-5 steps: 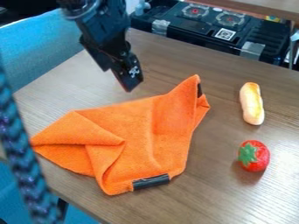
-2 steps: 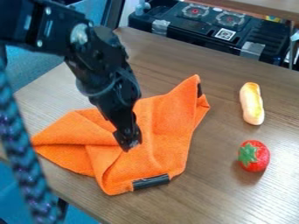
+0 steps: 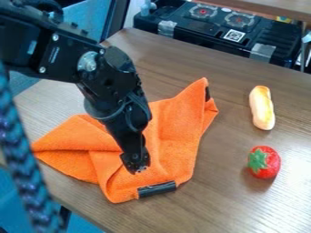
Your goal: Unfold the cloth from bottom right to top left
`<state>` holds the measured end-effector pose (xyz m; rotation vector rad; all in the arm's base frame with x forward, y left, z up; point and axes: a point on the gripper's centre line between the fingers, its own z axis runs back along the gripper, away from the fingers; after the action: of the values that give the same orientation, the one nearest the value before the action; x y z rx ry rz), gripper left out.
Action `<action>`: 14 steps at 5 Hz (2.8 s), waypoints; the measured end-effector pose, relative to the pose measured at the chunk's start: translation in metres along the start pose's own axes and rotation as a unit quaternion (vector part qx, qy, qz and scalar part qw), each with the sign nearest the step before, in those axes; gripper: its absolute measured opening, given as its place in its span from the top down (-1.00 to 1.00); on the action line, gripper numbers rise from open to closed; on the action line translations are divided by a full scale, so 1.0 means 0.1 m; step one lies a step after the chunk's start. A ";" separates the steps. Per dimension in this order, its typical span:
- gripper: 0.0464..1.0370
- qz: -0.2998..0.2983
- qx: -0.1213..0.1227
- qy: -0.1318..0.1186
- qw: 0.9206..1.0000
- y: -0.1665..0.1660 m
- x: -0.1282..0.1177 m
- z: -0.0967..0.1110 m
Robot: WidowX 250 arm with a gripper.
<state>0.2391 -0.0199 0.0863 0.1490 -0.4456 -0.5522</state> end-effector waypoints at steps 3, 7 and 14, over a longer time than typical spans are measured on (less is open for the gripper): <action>-0.92 -0.014 -0.011 -0.003 1.000 -0.18 0.03 0.00; -0.24 -0.031 -0.005 0.050 0.998 -0.41 -0.07 -0.27; 0.99 0.127 -0.016 0.024 0.991 0.77 0.29 -0.11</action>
<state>0.3027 0.0298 0.1065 0.0737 -0.4021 -0.3043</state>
